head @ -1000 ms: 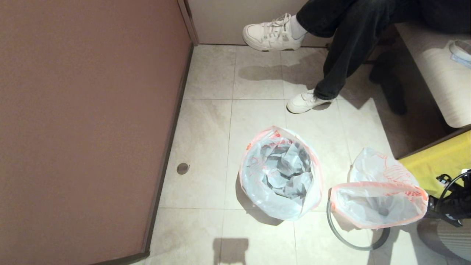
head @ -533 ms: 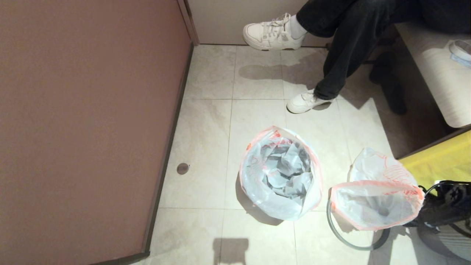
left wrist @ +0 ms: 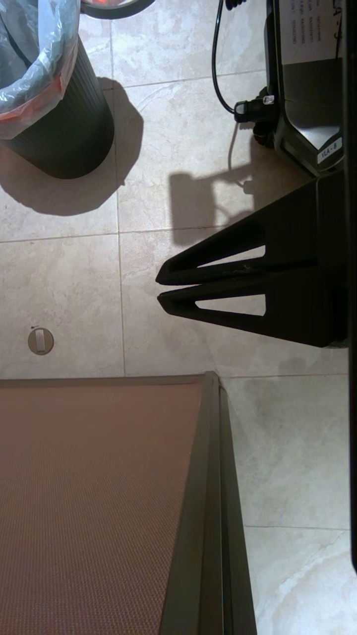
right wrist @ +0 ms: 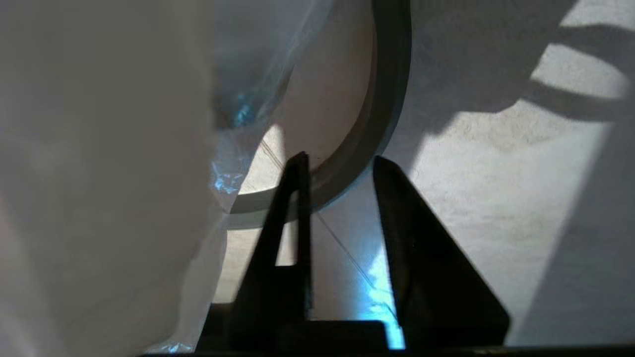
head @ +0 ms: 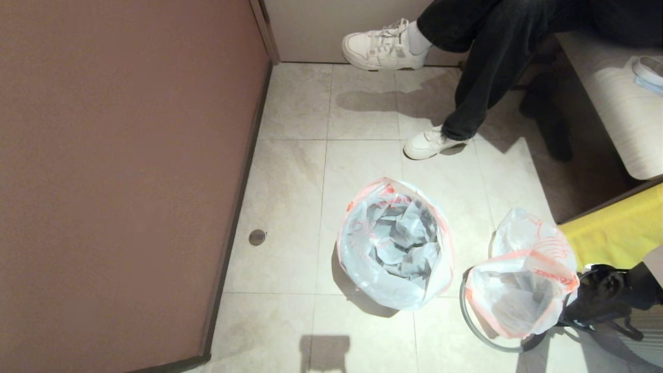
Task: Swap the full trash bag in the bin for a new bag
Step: Place the trash can ring on the trash can
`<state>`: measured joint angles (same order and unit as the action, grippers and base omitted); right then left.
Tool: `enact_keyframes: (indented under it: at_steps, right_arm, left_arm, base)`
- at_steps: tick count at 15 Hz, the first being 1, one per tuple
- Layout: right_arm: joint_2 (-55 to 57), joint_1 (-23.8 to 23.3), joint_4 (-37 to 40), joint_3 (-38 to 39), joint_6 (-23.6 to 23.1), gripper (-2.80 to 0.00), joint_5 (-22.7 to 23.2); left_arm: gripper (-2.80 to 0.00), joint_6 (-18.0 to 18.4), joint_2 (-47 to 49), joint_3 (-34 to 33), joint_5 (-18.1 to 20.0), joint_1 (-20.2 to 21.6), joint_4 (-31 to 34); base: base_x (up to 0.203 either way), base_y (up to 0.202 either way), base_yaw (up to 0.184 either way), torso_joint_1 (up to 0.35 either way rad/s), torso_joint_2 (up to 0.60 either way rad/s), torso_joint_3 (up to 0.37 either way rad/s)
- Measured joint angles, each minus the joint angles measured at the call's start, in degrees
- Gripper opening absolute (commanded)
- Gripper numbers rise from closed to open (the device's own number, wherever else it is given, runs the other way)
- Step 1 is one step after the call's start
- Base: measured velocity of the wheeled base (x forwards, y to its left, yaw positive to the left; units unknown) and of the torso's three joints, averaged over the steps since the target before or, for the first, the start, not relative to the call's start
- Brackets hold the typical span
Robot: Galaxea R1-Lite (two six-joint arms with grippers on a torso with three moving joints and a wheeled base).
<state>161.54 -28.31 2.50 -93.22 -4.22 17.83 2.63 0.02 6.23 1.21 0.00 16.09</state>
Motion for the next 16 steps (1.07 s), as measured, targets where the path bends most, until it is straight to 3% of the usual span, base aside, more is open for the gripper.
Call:
enact_keyframes:
  at_steps: [7,8,16]
  right_arm:
    - [4.9,-0.3,-4.8,-2.7,-1.0,0.0,-1.5]
    - [5.6,-0.3,-4.9,-3.3,-1.0,-2.8,-1.4]
    - [8.2,0.7,-4.3,-5.5,-1.9,-2.8,-3.3]
  left_arm:
    - [-2.8,0.0,0.0,0.0,0.0,0.0,0.0]
    - [-2.8,0.0,0.0,0.0,0.0,0.0,0.0]
    - [-2.8,0.0,0.0,0.0,0.0,0.0,0.0]
  base:
    - [0.0,0.0,0.0,0.0,0.0,0.0]
    - [0.0,0.0,0.0,0.0,0.0,0.0]
    - [0.0,0.0,0.0,0.0,0.0,0.0]
